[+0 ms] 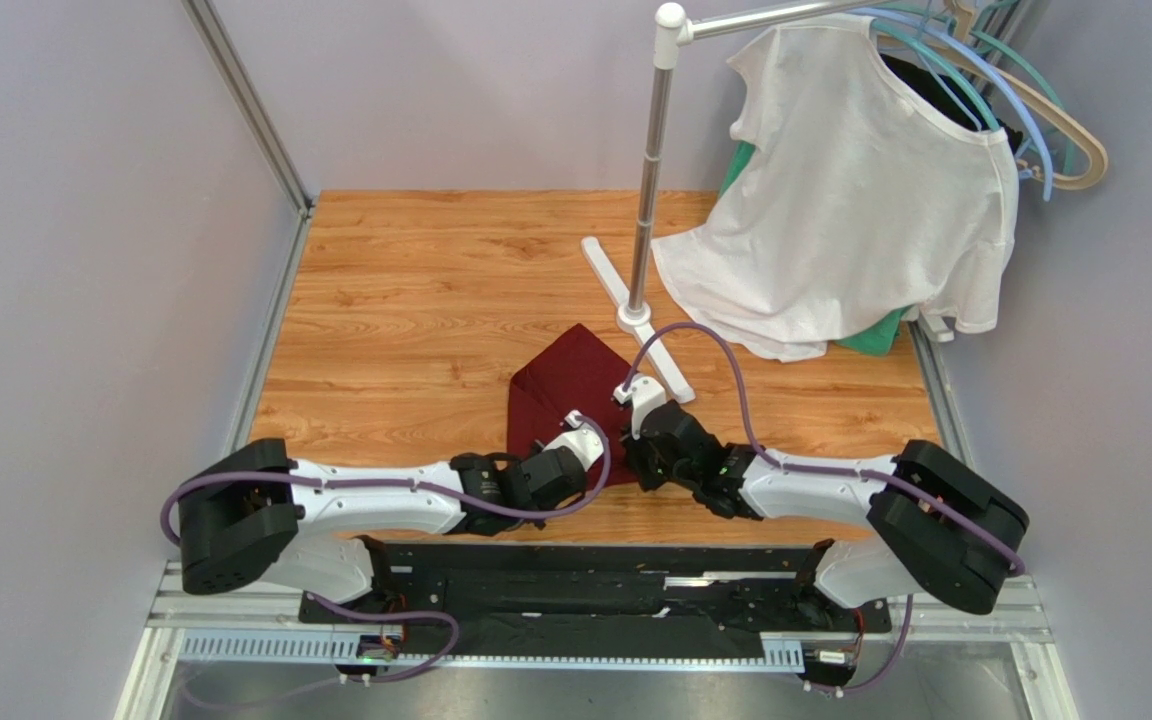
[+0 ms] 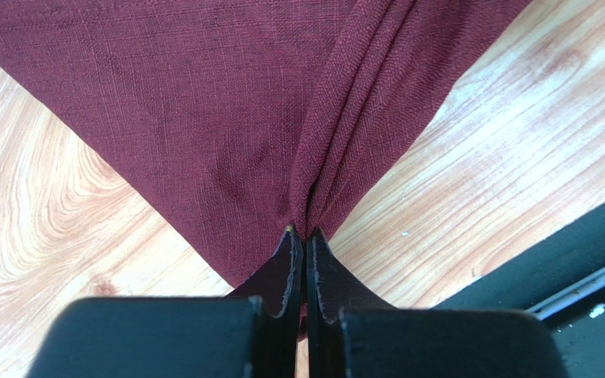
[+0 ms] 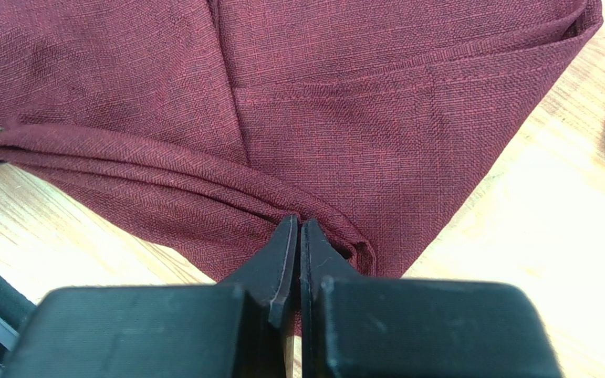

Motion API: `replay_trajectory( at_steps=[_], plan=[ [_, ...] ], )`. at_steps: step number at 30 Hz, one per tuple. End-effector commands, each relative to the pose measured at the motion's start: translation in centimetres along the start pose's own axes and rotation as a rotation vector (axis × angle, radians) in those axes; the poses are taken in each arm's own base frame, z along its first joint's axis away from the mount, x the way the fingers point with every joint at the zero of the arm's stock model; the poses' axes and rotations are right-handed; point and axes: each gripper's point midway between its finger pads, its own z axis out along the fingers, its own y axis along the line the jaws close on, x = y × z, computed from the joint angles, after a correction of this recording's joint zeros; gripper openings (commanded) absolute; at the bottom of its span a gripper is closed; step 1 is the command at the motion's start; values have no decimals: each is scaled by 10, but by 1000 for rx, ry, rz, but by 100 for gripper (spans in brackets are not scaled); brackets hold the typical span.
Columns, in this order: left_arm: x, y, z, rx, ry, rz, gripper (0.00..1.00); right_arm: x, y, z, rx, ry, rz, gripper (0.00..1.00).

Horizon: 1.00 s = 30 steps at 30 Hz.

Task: Fold the napkin, place the utensils inside, and roll it up
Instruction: Roll the napkin at the center of the board.

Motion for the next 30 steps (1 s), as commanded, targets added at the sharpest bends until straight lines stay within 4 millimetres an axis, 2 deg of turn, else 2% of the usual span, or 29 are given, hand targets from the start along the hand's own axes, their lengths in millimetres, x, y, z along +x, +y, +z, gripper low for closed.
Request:
replay_trajectory(
  at_steps=[1,3,4,6,8,10,11,14,20,25,28,30],
  plan=[
    [-25,-9,-11,63,-72,-7,0,21,-12,2,52,91,-8,0],
    [-27,-23,-14,161,-70,-6,0,21,-12,2,54,94,-8,0],
    [-29,-21,-12,180,-62,-34,0,22,-12,2,56,96,-9,0],
    [-24,-27,-11,261,-23,-62,0,20,-12,2,55,90,-10,0],
    [-23,-18,-5,279,-6,-117,0,20,-13,1,57,88,-7,0],
    [-23,-20,-7,342,4,-143,0,19,-13,0,57,85,-7,0],
    [-25,-13,-4,341,9,-180,0,18,-12,-1,51,82,-6,0],
    [-28,-11,0,377,43,-233,0,17,-11,-2,45,82,-7,0],
    [-12,-15,19,433,186,-307,0,17,-9,-2,36,85,-6,0],
    [-2,-6,26,420,261,-359,0,17,-9,-3,38,86,-6,0],
    [10,0,30,400,322,-396,0,11,-8,-7,34,73,-9,0],
    [20,-3,32,415,376,-411,0,7,-7,-13,25,69,-14,0]
  ],
)
